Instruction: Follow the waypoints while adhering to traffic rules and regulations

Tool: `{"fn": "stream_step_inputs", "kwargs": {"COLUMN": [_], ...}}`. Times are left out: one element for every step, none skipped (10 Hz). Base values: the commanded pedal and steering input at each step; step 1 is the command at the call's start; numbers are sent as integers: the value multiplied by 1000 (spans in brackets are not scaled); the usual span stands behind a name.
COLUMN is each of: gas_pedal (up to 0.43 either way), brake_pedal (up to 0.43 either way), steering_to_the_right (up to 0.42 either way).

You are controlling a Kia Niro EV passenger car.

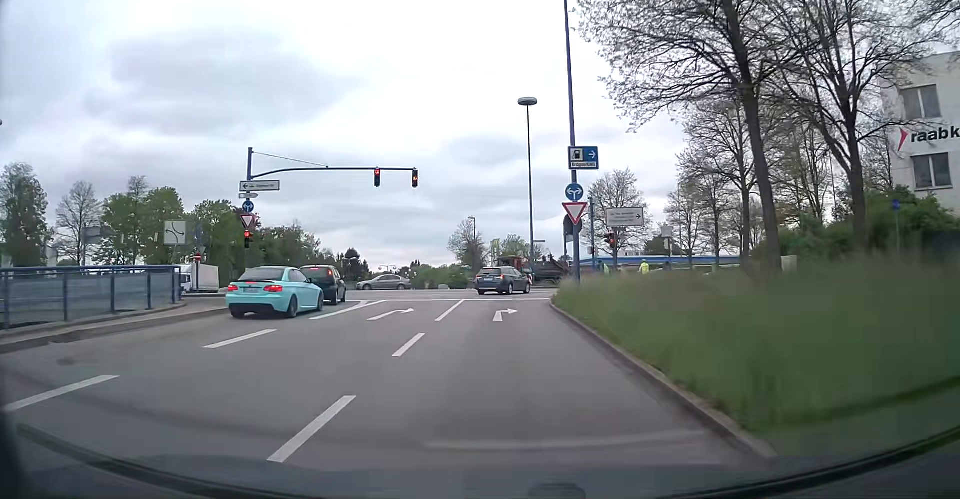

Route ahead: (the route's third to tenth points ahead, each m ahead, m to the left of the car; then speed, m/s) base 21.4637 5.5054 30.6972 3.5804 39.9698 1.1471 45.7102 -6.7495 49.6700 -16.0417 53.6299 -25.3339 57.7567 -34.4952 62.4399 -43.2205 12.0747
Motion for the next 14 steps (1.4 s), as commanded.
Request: {"fn": "stream_step_inputs", "kwargs": {"gas_pedal": [0, 0, 0, 0, 0, 0, 0, 0, 0, 0, 0, 0, 0, 0], "brake_pedal": [165, 207, 232, 244, 262, 287, 311, 323, 335, 348, 348, 348, 348, 354], "steering_to_the_right": [-4, -4, -4, -4, -3, -4, -3, -3, -3, -2, -1, -1, 0, 2]}}
